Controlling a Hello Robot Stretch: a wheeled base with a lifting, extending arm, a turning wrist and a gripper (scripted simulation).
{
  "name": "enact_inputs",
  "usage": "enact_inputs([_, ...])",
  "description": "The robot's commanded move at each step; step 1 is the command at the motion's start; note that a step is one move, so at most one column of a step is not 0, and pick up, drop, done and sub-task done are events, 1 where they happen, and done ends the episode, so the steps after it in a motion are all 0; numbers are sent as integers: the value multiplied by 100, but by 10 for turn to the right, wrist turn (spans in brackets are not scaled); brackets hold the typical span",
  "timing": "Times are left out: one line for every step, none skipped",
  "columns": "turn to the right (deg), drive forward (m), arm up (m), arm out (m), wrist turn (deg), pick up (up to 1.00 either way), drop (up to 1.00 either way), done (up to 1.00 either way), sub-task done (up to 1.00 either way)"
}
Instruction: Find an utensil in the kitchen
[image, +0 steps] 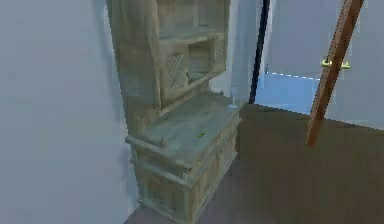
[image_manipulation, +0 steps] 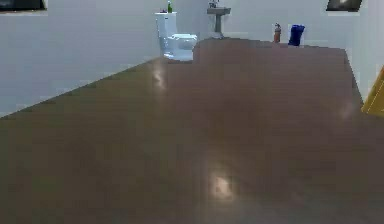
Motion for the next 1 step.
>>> enact_inputs([450,0,0,0,0,0,0,0,0])
